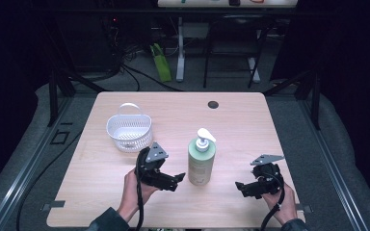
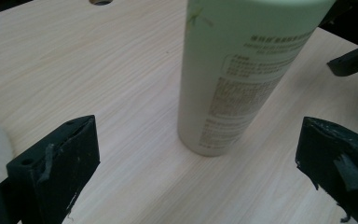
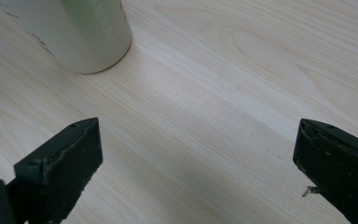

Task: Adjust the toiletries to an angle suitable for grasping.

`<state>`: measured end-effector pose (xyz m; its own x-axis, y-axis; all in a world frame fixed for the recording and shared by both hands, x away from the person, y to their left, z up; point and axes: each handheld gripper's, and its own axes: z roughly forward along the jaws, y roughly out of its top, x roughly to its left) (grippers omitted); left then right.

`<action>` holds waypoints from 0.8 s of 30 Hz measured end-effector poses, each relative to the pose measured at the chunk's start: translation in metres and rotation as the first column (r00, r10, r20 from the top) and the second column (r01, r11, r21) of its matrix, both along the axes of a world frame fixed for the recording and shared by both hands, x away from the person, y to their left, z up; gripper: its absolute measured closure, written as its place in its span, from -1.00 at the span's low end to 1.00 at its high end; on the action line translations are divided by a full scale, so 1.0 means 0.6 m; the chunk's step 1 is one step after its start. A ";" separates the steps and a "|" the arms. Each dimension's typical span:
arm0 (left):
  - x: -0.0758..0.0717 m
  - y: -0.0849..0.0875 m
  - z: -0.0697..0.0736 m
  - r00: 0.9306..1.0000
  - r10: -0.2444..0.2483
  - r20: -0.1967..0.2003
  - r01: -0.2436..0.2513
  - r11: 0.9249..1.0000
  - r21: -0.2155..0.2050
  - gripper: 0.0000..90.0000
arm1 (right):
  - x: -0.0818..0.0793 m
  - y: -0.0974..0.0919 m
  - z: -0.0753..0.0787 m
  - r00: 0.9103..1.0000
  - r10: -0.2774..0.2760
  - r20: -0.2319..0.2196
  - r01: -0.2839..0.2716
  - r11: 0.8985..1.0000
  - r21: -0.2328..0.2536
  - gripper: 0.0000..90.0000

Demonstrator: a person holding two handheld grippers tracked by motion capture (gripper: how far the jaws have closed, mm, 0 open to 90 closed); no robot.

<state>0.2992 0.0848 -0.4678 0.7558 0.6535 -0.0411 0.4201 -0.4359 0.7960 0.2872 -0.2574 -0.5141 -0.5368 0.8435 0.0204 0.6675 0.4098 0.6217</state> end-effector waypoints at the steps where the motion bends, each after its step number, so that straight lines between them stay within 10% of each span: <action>1: 0.000 0.000 0.000 1.000 0.000 0.000 0.000 1.000 0.000 -1.00 | 0.001 -0.001 -0.001 1.000 -0.001 0.000 0.001 1.000 -0.005 -0.98; 24: 0.037 -0.113 0.014 0.998 -0.009 0.066 0.013 0.998 -0.060 -1.00 | 0.003 -0.014 0.005 1.000 -0.024 0.015 0.024 1.000 0.003 -0.95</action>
